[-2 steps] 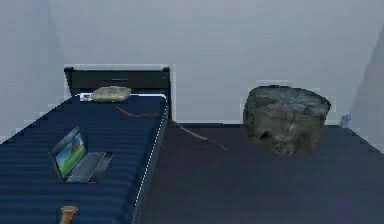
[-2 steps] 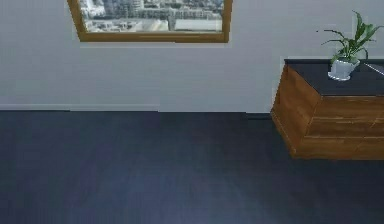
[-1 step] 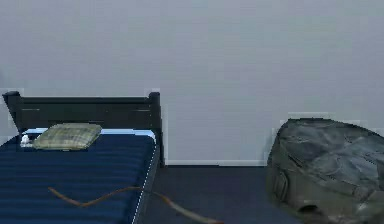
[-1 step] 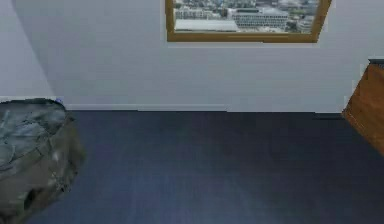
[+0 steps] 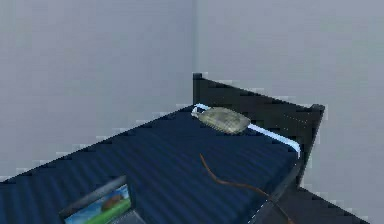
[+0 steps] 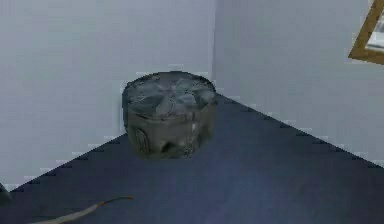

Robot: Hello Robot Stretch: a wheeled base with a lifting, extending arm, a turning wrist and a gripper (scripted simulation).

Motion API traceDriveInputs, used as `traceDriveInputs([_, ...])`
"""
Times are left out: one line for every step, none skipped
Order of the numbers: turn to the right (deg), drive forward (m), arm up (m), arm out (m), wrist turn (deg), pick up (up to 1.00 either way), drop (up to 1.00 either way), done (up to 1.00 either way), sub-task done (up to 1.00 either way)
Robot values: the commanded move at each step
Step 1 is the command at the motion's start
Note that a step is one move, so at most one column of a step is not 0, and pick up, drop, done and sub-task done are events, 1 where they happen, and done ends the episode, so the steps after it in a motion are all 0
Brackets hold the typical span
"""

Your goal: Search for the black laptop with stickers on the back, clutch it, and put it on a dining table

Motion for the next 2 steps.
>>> traceDriveInputs([-45.0, 0.00, 0.00, 0.00, 0.0, 0.00, 0.00, 0.00, 0.00])
traceDriveInputs([-45.0, 0.00, 0.00, 0.00, 0.0, 0.00, 0.00, 0.00, 0.00])
